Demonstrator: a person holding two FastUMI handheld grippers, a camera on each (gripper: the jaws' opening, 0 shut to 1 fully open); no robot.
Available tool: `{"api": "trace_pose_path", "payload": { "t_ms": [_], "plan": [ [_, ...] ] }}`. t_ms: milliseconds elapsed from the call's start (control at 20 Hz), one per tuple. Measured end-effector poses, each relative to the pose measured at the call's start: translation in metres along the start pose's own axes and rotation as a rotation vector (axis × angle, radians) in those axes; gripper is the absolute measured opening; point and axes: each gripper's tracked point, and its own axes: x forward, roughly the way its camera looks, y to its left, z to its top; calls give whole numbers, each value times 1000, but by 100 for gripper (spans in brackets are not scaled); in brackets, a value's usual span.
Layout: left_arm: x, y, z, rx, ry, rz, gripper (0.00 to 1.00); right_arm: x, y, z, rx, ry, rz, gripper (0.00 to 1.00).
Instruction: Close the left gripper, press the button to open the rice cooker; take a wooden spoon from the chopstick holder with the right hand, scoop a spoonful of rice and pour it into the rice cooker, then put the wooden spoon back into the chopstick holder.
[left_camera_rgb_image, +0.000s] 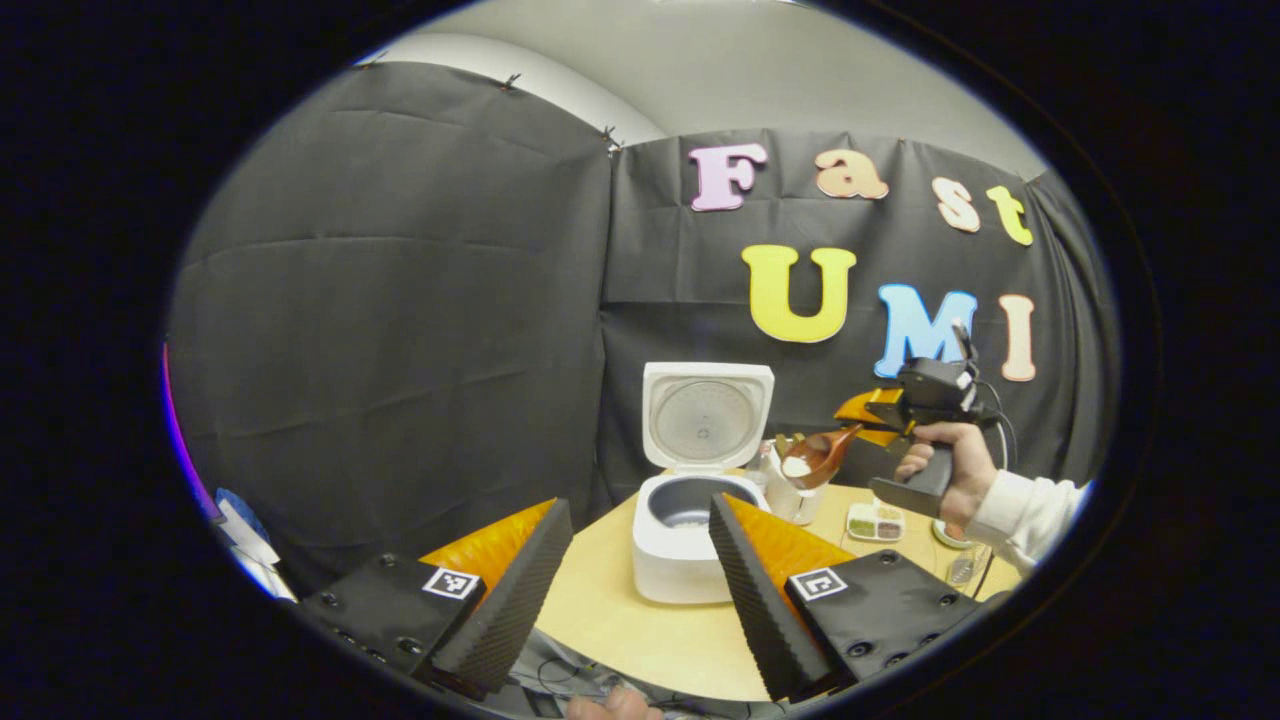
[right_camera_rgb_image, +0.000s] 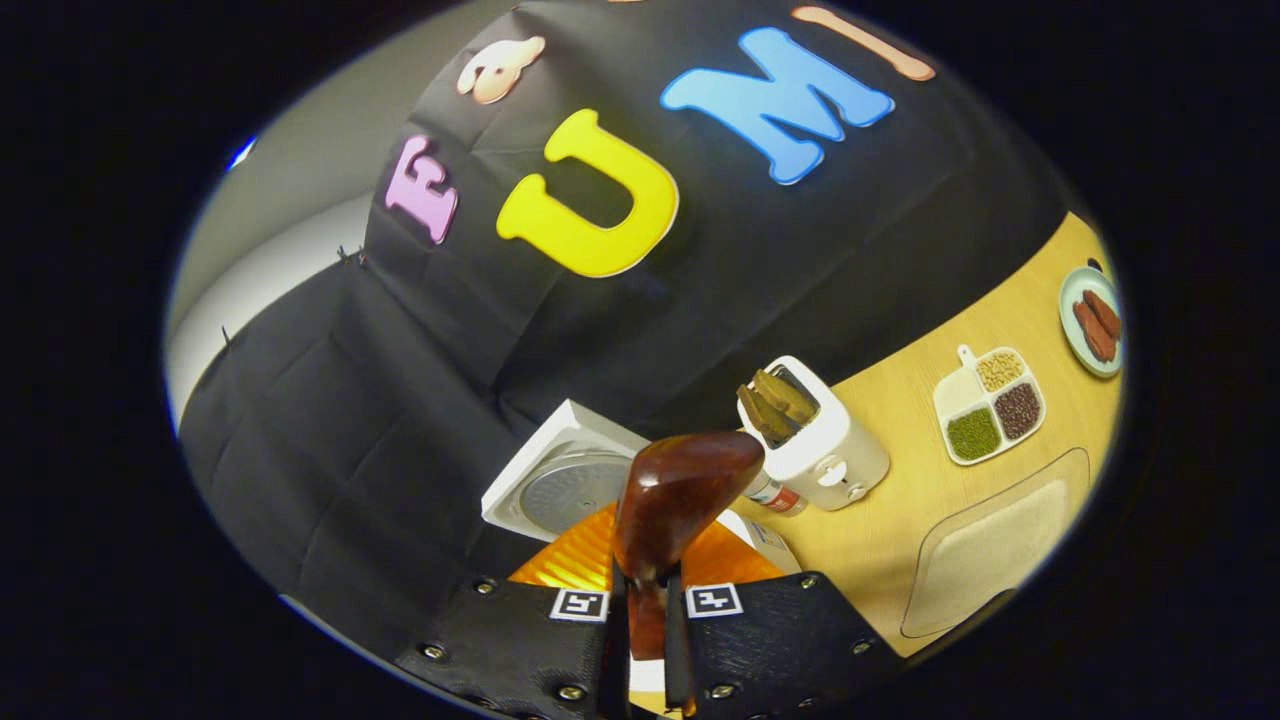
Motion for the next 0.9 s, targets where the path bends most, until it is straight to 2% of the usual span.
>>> {"api": "trace_pose_path", "payload": {
  "t_ms": [150, 200, 350, 400, 500, 650, 700, 800, 900],
  "plan": [
    [3, 15, -8, -7, 14, 19, 100, 42, 11, -31, -87, 44, -11, 13],
    [3, 20, -10, -15, 23, 25, 92, 55, 13, -41, -124, 55, -22, 14],
    [11, 30, -18, -31, 35, 44, 93, 88, 9, -68, -264, 97, -57, 14],
    [12, 34, -20, -36, 39, 50, 97, 99, 7, -77, -321, 111, -69, 14],
    [15, 42, -24, -42, 49, 63, 93, 109, 7, -95, -414, 138, -81, 14],
    [18, 55, -30, -60, 59, 85, 93, 122, 5, -112, -551, 157, -91, 14],
    [19, 59, -32, -65, 64, 92, 97, 126, 6, -119, -594, 161, -93, 14],
    [20, 66, -38, -73, 75, 107, 93, 130, 8, -127, -680, 162, -91, 14],
    [21, 71, -39, -84, 81, 114, 98, 133, 6, -131, -782, 164, -94, 14]
  ]
}}
